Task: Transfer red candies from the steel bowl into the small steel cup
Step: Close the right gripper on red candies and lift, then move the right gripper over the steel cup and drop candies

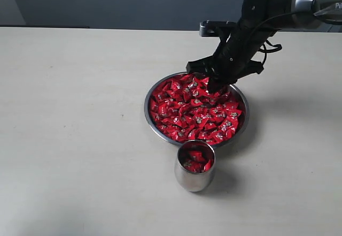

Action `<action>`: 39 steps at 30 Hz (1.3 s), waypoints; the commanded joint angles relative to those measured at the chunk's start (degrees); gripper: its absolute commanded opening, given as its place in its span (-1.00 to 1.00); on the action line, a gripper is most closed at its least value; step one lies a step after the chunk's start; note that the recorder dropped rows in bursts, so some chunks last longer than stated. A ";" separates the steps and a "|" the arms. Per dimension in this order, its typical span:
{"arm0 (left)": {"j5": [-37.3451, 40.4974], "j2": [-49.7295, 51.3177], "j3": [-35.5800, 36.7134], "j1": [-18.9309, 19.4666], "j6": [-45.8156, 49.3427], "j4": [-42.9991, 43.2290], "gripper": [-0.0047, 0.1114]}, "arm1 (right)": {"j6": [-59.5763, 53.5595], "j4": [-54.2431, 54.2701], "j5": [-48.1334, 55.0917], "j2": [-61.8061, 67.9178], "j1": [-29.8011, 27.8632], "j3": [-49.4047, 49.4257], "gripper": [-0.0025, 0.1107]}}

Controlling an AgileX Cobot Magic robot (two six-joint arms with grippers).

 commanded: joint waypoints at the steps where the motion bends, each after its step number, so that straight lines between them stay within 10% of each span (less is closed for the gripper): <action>1: -0.55 -0.27 0.11 0.09 -0.11 0.11 -0.91 | -0.45 -1.29 3.22 -3.80 -0.35 -0.33 -0.96; 12: -0.55 -0.27 0.11 0.09 -0.11 0.11 -0.91 | -0.45 1.39 -3.05 -19.42 1.85 14.88 -0.96; 20: -0.55 -0.27 0.11 0.09 -0.11 0.11 -0.91 | -0.18 1.67 -8.70 -30.01 14.28 27.07 -0.96; 39: -0.55 -0.27 0.11 0.09 -0.11 0.11 -0.91 | 4.67 -5.63 -7.81 -29.71 22.12 31.16 -0.96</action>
